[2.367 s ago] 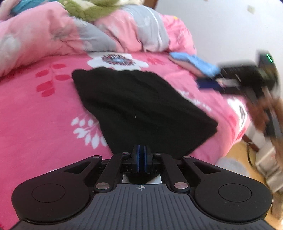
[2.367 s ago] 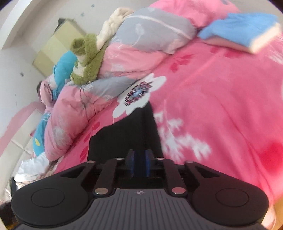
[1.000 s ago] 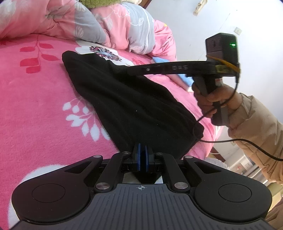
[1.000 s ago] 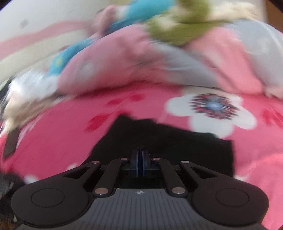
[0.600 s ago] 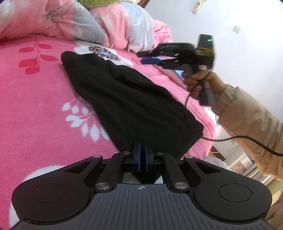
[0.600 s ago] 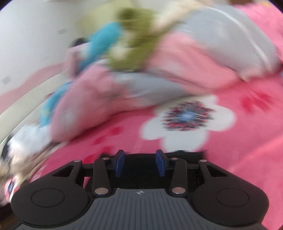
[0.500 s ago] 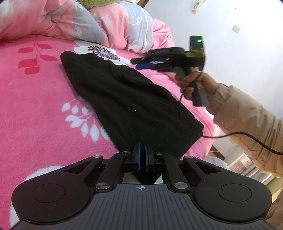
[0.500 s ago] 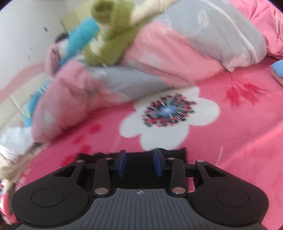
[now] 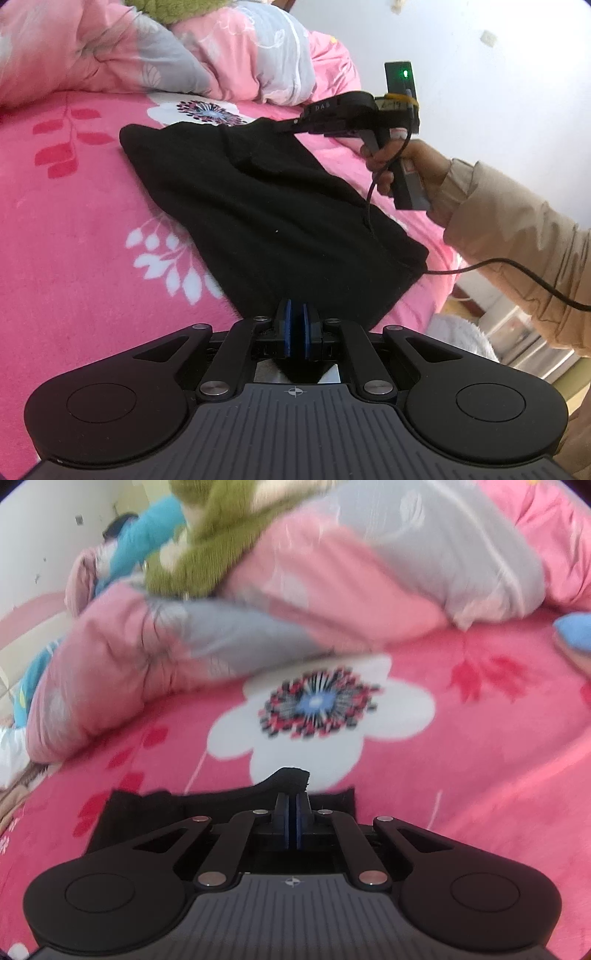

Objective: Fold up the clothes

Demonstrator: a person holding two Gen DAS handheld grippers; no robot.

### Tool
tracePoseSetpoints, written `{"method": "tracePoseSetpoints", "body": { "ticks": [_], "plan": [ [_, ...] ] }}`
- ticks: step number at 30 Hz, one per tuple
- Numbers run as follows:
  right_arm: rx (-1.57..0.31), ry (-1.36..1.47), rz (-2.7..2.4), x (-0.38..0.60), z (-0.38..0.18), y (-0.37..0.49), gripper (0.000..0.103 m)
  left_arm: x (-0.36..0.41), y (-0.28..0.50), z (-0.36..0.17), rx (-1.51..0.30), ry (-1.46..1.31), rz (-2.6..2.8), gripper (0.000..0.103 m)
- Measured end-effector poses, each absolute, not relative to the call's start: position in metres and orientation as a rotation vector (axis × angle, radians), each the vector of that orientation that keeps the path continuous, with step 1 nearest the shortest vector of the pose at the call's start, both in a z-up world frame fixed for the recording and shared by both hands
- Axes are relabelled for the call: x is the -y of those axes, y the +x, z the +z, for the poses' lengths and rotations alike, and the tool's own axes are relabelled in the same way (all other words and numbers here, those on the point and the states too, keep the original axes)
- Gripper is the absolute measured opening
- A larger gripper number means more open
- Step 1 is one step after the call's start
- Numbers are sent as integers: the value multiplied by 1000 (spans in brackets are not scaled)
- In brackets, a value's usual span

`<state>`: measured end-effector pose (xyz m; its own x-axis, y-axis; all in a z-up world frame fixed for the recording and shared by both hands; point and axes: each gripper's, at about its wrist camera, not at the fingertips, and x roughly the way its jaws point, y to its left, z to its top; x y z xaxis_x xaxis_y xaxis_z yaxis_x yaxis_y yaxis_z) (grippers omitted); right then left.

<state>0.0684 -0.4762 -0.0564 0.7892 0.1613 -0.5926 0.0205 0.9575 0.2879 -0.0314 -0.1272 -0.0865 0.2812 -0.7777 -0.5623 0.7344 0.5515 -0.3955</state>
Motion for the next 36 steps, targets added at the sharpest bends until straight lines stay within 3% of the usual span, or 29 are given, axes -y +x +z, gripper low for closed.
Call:
{"method": "tracePoseSetpoints", "body": {
  "ticks": [15, 25, 29, 36],
  "plan": [
    [-705, 240, -23, 487, -83, 75, 2, 122, -28, -92, -811, -72, -999, 6],
    [-673, 488, 88, 510, -48, 18, 7, 121, -26, -92, -831, -79, -987, 6],
    [-742, 489, 119, 501, -57, 0, 27, 121, -25, -91, -845, -87, -974, 6],
    [-733, 395, 147, 486, -62, -21, 27, 124, -27, -89, -851, -70, -952, 6]
  ]
}}
